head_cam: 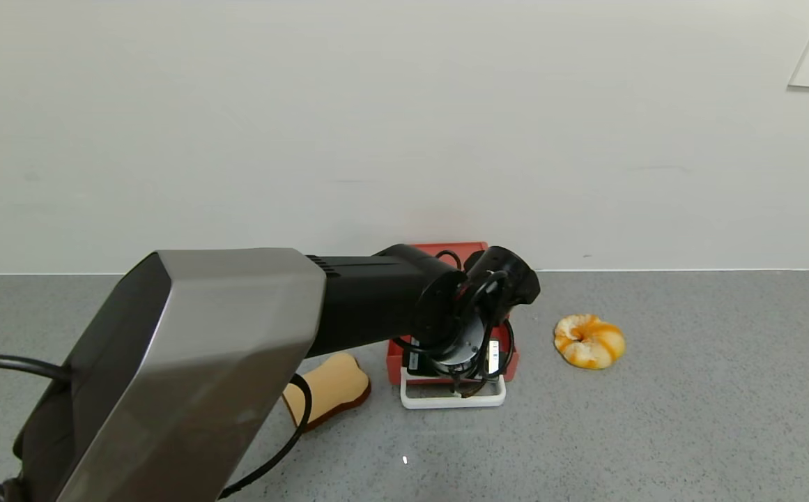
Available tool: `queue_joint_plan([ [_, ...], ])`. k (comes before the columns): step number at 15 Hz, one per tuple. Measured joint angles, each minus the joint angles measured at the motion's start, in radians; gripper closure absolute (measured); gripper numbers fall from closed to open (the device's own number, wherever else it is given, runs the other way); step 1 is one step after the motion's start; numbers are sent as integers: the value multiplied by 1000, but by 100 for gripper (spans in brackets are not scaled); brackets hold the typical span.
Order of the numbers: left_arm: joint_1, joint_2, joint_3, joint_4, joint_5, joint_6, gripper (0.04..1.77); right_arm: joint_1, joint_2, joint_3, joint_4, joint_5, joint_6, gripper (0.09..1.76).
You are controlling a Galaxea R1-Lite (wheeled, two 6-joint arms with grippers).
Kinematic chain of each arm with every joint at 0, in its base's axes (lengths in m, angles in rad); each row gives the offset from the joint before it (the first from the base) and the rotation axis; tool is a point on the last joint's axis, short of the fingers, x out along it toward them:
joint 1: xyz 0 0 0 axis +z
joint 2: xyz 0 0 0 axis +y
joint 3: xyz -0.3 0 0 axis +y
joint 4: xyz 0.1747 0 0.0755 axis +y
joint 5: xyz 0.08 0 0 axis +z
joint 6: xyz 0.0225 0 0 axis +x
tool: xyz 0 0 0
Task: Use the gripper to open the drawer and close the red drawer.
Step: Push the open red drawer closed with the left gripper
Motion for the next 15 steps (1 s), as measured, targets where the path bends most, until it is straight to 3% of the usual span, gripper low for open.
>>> queue_joint_plan([
  [15,45,35,-8,-107,73,14,9,0,0,0,-1,0,0,14],
])
